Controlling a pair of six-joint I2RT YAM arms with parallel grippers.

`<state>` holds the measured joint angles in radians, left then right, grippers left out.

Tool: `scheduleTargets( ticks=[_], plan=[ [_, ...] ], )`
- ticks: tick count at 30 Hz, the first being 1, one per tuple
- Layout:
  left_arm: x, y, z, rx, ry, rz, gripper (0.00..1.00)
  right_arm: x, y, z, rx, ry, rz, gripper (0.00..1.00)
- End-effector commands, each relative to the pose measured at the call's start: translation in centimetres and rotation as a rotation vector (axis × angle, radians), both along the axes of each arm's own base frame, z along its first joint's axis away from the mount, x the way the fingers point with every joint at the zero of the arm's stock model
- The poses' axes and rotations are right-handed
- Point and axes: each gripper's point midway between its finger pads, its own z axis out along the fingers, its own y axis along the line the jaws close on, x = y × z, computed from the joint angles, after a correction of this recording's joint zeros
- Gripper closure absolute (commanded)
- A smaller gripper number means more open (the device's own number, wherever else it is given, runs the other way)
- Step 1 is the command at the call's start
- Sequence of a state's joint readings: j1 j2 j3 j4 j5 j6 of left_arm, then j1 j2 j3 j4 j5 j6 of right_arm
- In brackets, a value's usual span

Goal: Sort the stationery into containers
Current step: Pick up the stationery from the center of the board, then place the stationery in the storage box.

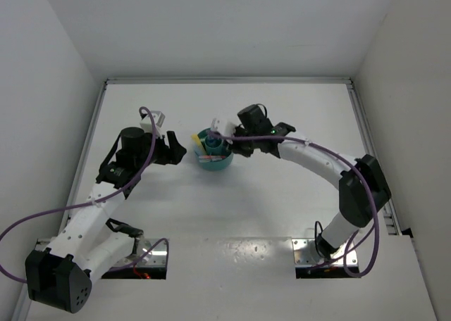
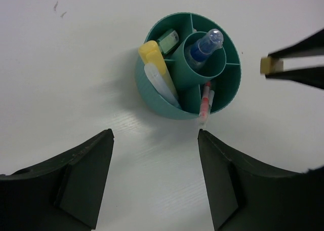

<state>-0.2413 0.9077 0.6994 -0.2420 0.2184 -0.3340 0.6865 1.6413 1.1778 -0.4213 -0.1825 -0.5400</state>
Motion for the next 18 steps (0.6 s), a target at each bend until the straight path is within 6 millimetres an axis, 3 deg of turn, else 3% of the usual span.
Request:
scheduleTargets(
  ticks=[1,6,7,11,14,18],
  plan=[
    [0.5,-0.1,2.6,-0.016,-0.069,-0.003,0.27,2.7,1.1,3.0,0.187,0.046,-0.356,1.0],
    [0.4,-0.1,2.9,-0.018,-0.079,-0.003,0.27,4.9,1.7,3.9,0.218,0.068,-0.435,1.0],
    [0.4,-0.1,2.9,-0.018,-0.079,-0.003,0.27,4.5,2.2,2.8,0.201,0.115,-0.415,1.0],
    [0.4,-0.1,2.9,-0.018,-0.079,-0.003,0.27,5.8,3.6,2.9,0.234,0.158,-0.443,1.0],
    [0.4,-0.1,2.9,-0.018,-0.079,-0.003,0.27,8.0,3.7,3.7,0.268,0.126,-0.522,1.0],
    [0.4,-0.1,2.9,-0.018,-0.079,-0.003,0.27,9.5,3.0,1.9,0.223,0.128,-0.6,1.0]
  ],
)
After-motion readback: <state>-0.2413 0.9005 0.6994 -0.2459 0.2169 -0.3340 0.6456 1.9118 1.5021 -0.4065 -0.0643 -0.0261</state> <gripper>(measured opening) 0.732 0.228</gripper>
